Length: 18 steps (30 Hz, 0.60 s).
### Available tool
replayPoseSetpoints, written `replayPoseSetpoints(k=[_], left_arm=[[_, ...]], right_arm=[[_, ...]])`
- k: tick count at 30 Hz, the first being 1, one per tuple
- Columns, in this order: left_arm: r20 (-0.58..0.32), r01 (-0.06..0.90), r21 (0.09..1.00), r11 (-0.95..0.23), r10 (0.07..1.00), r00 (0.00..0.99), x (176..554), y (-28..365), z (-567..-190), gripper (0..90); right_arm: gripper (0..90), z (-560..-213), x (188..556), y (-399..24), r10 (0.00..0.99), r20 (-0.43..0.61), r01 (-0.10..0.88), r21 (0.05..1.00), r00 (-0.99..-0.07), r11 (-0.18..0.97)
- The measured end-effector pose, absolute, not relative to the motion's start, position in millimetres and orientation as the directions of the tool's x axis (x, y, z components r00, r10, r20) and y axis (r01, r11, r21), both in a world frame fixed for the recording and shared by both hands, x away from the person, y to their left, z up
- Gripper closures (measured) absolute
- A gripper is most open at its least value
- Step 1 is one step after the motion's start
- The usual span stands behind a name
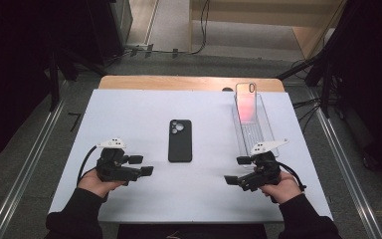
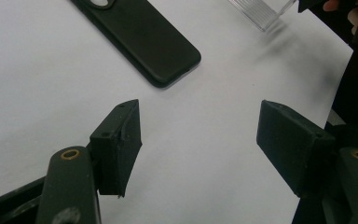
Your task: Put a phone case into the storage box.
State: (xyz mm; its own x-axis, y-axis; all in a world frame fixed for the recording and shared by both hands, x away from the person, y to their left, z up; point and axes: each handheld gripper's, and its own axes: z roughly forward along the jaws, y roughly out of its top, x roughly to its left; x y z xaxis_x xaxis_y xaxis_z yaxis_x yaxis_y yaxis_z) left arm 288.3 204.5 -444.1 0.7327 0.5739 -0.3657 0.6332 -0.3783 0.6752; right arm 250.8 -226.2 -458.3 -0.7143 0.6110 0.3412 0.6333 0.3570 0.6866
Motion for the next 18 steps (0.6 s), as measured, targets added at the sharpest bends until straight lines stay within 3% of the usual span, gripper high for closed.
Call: replayPoseSetpoints(k=[5, 7, 11, 18], left_arm=[[-0.374, 0.632, 0.678, -0.376, 0.564, 0.736, 285.3, 204.2, -443.8, 30.6], [-0.372, 0.631, 0.678, -0.376, 0.565, 0.737, 284.3, 204.0, -443.9, 30.6], [-0.372, 0.63, 0.68, -0.376, 0.564, 0.737, 283.4, 204.0, -443.9, 30.6], [-0.371, 0.633, 0.677, -0.376, 0.568, 0.735, 284.1, 205.5, -444.2, 30.6]], right_arm=[[6.9, -463.5, 248.6, -233.7, 0.623, 0.35, 0.648, 0.678, -0.699, 0.347], [21.5, -464.8, 249.0, -235.8, 0.629, 0.353, 0.658, 0.667, -0.692, 0.349], [20.6, -468.1, 250.1, -234.9, 0.625, 0.374, 0.679, 0.638, -0.685, 0.362], [19.8, -466.1, 250.6, -227.1, 0.614, 0.359, 0.65, 0.675, -0.703, 0.349]])
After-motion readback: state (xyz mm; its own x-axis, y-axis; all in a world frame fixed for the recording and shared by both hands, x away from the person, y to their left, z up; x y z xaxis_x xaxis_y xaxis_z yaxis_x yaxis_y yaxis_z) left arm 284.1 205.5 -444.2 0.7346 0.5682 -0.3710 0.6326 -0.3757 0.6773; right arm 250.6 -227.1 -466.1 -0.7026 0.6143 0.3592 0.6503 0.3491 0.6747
